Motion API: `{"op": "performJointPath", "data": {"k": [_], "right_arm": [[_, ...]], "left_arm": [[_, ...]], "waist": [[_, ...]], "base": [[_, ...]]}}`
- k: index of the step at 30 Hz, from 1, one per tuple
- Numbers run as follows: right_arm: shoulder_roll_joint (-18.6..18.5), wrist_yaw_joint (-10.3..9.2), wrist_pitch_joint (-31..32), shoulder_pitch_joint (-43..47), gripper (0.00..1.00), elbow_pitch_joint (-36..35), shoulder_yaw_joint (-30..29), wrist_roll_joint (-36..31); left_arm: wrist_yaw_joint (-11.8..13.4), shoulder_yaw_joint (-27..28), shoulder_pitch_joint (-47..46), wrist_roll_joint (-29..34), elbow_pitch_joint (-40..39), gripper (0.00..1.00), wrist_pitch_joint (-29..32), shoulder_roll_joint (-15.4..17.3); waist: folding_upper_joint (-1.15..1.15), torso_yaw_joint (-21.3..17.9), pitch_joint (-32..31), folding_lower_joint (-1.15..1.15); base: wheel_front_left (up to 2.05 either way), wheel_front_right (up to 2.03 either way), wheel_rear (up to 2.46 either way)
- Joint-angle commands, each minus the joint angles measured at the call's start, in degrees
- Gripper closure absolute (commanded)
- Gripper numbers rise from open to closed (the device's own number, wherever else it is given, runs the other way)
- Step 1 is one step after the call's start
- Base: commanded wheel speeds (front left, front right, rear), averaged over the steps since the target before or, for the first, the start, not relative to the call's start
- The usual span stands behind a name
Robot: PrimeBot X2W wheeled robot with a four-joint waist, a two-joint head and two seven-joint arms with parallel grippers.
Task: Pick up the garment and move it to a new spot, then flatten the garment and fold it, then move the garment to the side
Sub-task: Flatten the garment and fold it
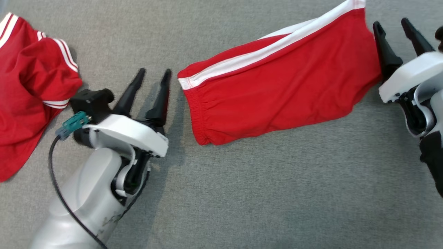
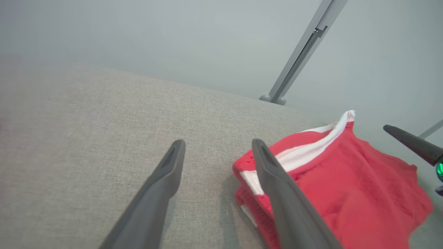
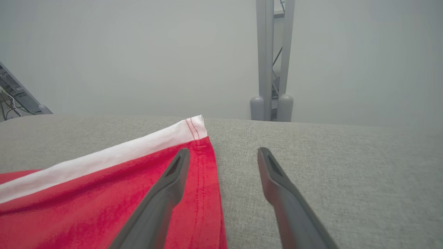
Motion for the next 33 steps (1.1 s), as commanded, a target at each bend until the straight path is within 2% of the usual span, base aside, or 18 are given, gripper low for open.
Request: {"op": "performJointPath", "data": {"k": [1, 5, 6, 10, 14, 17, 25, 33], "right_arm": [[0.14, -0.01, -1.67, 1.70, 0.00, -0.05, -0.80, 0.09], [1.15, -0.01, -3.93, 5.73, 0.00, -2.50, -3.09, -1.62], [1.15, -0.01, -3.93, 5.73, 0.00, -2.50, -3.09, -1.62], [2.15, -0.01, -4.29, 11.48, 0.00, -8.37, -8.08, -4.47], [4.05, -0.01, -4.28, 21.10, 0.00, -17.51, -15.36, -9.25], [4.89, -0.01, -4.28, 26.46, 0.00, -21.85, -18.06, -12.01], [6.92, -0.01, -1.79, 35.14, 0.00, -31.23, -22.25, -17.00], [8.31, -0.01, 1.79, 38.01, 0.00, -37.28, -24.69, -18.76]], "left_arm": [[1.66, 1.07, 1.30, 1.49, -1.27, 0.00, -0.54, 1.30], [5.98, 4.73, 4.38, 5.97, -6.00, 0.00, -1.20, 3.59], [5.98, 4.73, 4.38, 5.97, -6.00, 0.00, -1.20, 3.59], [8.64, 9.52, 8.64, 10.99, -11.71, 0.00, -1.21, 4.49], [7.96, 13.47, 13.50, 15.32, -15.57, 0.00, -1.23, 5.39], [7.34, 14.97, 16.15, 17.31, -15.79, 0.00, -1.24, 5.49], [5.95, 16.10, 19.83, 20.65, -13.45, 0.00, -1.25, 5.02], [4.93, 15.69, 19.03, 21.58, -11.47, 0.00, -1.25, 3.93]], "waist": [[0.00, -1.68, -1.87, 0.00], [0.00, -3.40, -3.94, 0.00], [0.00, -3.40, -3.94, 0.00], [0.00, -5.07, -5.99, 0.00], [0.00, -6.43, -8.09, 0.00], [0.00, -6.83, -9.10, 0.00], [0.00, -7.74, -10.52, 0.00], [0.00, -7.45, -10.39, 0.00]], "base": [[0.00, 0.00, 0.00], [0.00, 0.00, 0.00], [0.00, 0.00, 0.00], [0.00, 0.00, 0.00], [0.00, 0.00, 0.00], [0.00, 0.00, 0.00], [0.00, 0.00, 0.00], [0.00, 0.00, 0.00]]}}
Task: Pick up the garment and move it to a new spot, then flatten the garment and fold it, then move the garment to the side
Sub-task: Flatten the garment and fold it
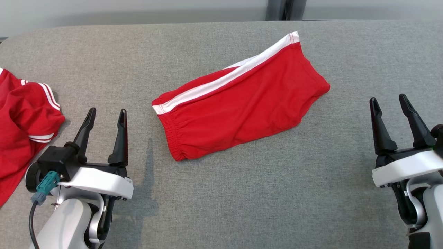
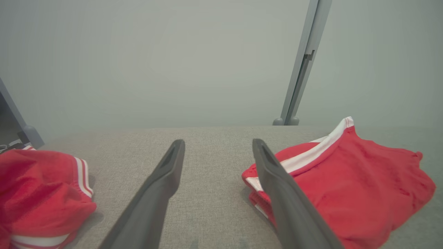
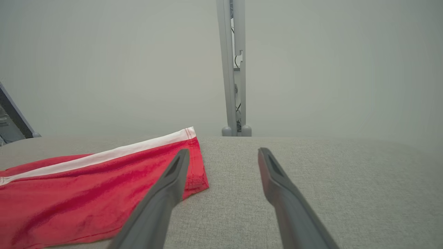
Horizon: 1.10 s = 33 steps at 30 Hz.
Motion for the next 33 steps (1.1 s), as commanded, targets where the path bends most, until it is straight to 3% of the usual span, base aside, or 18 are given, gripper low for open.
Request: {"op": "performJointPath", "data": {"k": [1, 8, 15, 24, 32, 33], "right_arm": [[-0.08, 0.00, 0.59, 0.72, 0.00, -1.01, -0.58, -0.47], [-0.87, 0.00, 3.04, -1.63, 0.00, -2.33, -0.67, -0.72], [-3.41, 0.00, 5.13, -7.89, 0.00, 3.00, 2.55, 0.73], [-6.22, 0.00, 5.32, -19.39, 0.00, 20.02, 10.86, 4.37], [-5.31, 0.00, 3.53, -24.10, 0.00, 32.26, 15.59, 7.48], [-5.00, 0.00, 3.37, -24.08, 0.18, 33.26, 16.18, 8.21]], "left_arm": [[-0.25, 0.04, -0.98, 0.43, 0.31, 0.00, -0.26, -0.22], [-1.01, 0.12, -2.12, 1.00, 1.09, 0.00, -0.26, -0.74], [-1.69, -0.25, -3.73, 1.52, 1.36, 0.00, -0.26, -1.99], [-3.58, -0.62, -6.70, 2.86, 2.31, 0.00, -0.27, -4.71], [-5.28, -0.19, -7.48, 4.30, 3.70, 0.00, -0.27, -6.96], [-5.52, -0.01, -7.50, 4.45, 3.88, 0.00, -0.27, -7.12]], "waist": [[0.00, 0.22, 0.21, 0.00], [0.00, 1.09, 1.12, 0.00], [0.00, 3.16, 2.81, 0.00], [0.00, 7.16, 6.43, 0.00], [0.00, 8.56, 7.81, 0.00], [0.00, 8.49, 7.81, 0.00]], "base": [[0.00, 0.00, 0.00], [0.00, 0.00, 0.00], [0.00, 0.00, 0.00], [0.00, 0.00, 0.00], [0.00, 0.00, 0.00], [0.00, 0.00, 0.00]]}}
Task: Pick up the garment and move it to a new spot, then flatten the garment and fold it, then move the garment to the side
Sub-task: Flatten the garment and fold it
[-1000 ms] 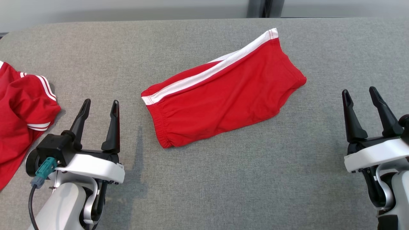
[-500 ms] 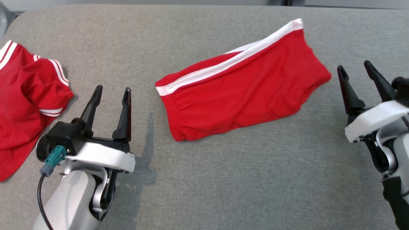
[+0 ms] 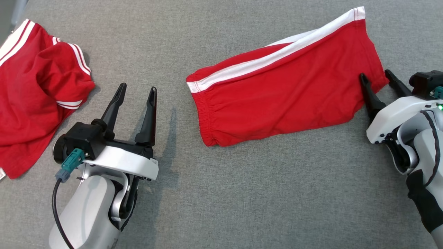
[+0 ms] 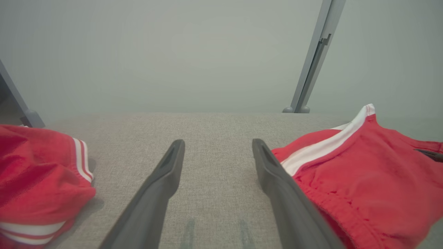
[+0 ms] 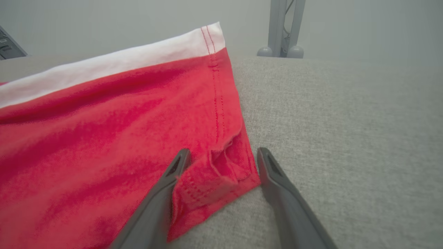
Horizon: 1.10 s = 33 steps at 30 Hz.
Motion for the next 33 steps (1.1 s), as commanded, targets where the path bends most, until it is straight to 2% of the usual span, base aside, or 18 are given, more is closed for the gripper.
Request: {"op": "performJointPath", "data": {"k": [1, 2, 3, 9, 16, 25, 33], "right_arm": [[0.47, 0.00, -0.21, 0.48, 0.53, 1.47, 0.80, 1.06], [0.81, 0.00, -0.50, 0.47, 0.63, 2.11, 1.43, 1.72], [1.02, 0.00, -0.80, 0.57, 1.00, 2.61, 1.99, 2.48], [2.30, 0.00, -4.78, 1.77, 1.00, 3.36, 4.31, 6.67], [2.31, 0.00, -8.60, 6.99, 1.00, -0.87, 2.91, 9.85], [3.22, 0.00, -9.09, 19.44, 1.00, -10.78, -6.21, 7.83], [5.48, 0.00, -9.11, 23.68, 1.00, -14.91, -11.05, 5.18]], "left_arm": [[-0.47, 0.47, -0.51, 0.46, 0.16, 0.00, -0.27, -0.03], [-0.51, 0.82, -0.50, 0.57, 0.34, 0.00, -0.27, -0.04], [-0.53, 0.99, -0.52, 0.64, 0.54, 0.00, -0.27, -0.11], [-0.92, 1.93, -0.29, 1.47, 1.20, 0.00, -0.27, 0.44], [-0.41, 2.55, 1.08, 1.54, 1.32, 0.00, -0.26, 1.28], [0.37, 2.77, 2.94, 0.99, 0.20, 0.00, 0.64, 2.55], [0.87, 2.20, 3.58, 1.06, -1.09, 0.00, 1.98, 3.29]], "waist": [[0.00, -0.21, -0.01, 0.00], [0.00, -0.50, -0.04, 0.00], [0.00, -0.77, -0.13, 0.00], [0.00, -3.25, -1.46, 0.00], [0.00, -6.00, -3.57, 0.00], [0.00, -8.88, -5.43, 0.00], [0.00, -10.09, -6.08, 0.00]], "base": [[0.00, 0.00, 0.00], [0.00, 0.00, 0.00], [0.00, 0.00, 0.00], [0.00, 0.00, 0.00], [0.00, 0.00, 0.00], [0.00, 0.00, 0.00], [0.00, 0.00, 0.00]]}}
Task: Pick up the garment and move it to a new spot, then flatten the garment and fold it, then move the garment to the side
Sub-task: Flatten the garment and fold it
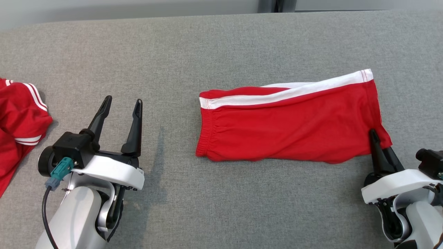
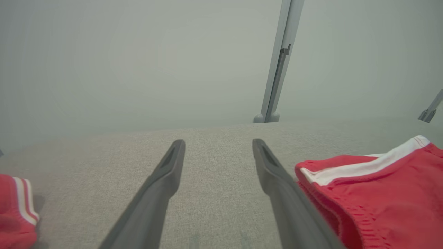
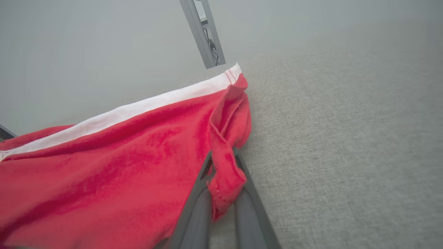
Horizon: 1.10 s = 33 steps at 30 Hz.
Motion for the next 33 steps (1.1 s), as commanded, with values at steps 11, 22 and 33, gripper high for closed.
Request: {"op": "performJointPath", "data": {"k": [11, 22, 33], "right_arm": [[2.74, -0.01, 2.73, -3.32, 1.00, -12.20, 5.01, -6.67], [6.42, -0.01, 10.14, -9.85, 1.00, -16.29, 25.03, -5.77], [7.40, -0.01, 8.78, -14.11, 0.98, -2.44, 34.15, -0.74]], "left_arm": [[0.78, -0.82, 0.96, -0.26, -1.09, 0.00, 0.95, 0.62], [0.54, -1.73, -0.38, -0.73, -0.45, 0.00, 0.34, -0.91], [0.05, -2.65, -1.37, -0.97, 1.59, 0.00, -0.78, -2.67]], "waist": [[0.00, 0.35, -1.11, 0.00], [0.00, 4.02, -0.29, 0.00], [0.00, 7.06, 1.26, 0.00]], "base": [[0.00, 0.00, 0.00], [0.00, 0.00, 0.00], [0.00, 0.00, 0.00]]}}
